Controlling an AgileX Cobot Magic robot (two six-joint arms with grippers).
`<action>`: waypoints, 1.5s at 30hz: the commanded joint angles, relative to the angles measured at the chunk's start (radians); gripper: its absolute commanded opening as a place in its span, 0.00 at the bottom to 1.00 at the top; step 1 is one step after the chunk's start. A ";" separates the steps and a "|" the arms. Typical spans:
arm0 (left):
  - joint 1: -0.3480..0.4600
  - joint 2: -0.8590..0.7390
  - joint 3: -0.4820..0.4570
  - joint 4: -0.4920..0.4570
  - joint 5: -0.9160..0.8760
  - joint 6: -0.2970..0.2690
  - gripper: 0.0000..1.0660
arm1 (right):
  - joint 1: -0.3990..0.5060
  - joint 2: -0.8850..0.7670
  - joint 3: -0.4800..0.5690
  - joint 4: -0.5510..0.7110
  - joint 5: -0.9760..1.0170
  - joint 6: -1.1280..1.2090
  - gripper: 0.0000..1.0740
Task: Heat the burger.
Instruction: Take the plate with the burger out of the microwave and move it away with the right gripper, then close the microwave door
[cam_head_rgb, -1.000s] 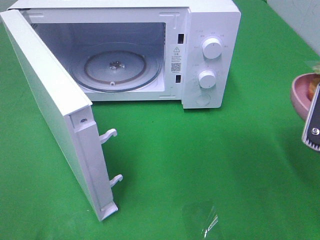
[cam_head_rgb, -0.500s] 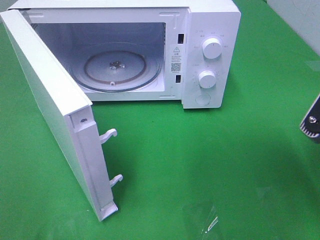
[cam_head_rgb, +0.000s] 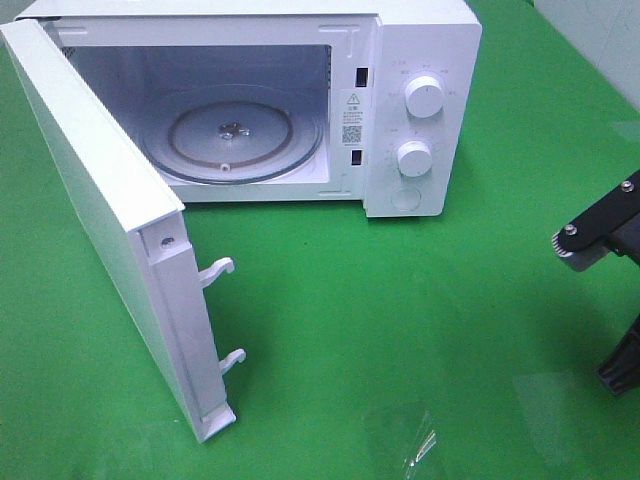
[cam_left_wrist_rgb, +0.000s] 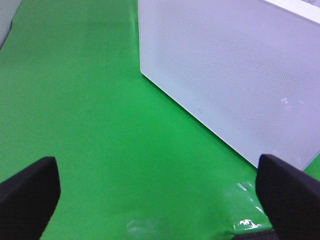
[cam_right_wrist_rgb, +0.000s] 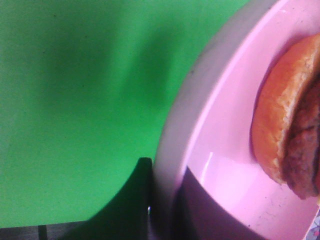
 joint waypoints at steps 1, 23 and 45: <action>0.003 -0.016 0.001 0.000 -0.009 0.002 0.92 | -0.015 0.085 -0.006 -0.083 -0.018 0.088 0.02; 0.003 -0.016 0.001 0.000 -0.009 0.002 0.92 | -0.165 0.336 -0.011 -0.094 -0.261 0.204 0.24; 0.003 -0.016 0.001 0.000 -0.009 0.002 0.92 | -0.164 -0.172 -0.088 0.351 -0.271 -0.346 0.63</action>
